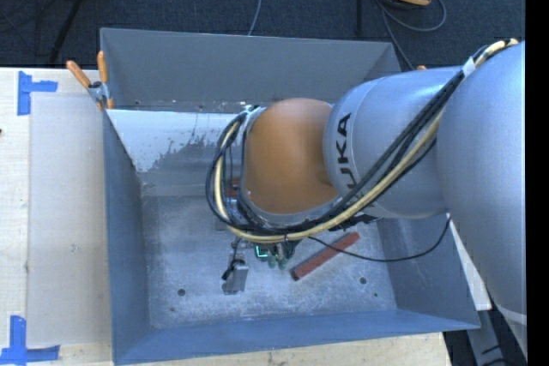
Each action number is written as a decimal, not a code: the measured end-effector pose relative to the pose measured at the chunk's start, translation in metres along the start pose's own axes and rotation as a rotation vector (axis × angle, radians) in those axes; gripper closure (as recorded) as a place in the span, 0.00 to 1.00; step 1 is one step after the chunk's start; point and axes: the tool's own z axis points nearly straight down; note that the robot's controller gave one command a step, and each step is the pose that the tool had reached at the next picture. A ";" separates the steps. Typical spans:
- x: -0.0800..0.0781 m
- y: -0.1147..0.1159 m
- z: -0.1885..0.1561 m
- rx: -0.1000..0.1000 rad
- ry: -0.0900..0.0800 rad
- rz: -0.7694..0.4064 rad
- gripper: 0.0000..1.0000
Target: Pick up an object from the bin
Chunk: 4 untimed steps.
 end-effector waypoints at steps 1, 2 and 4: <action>-0.059 -0.079 0.060 0.004 -0.008 -0.054 0.00; -0.061 -0.138 0.066 0.000 -0.008 -0.231 0.00; -0.048 -0.207 0.065 -0.001 -0.008 -0.278 1.00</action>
Offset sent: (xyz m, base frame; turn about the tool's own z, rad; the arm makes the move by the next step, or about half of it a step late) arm 0.0576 -0.0727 -0.0565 -0.0607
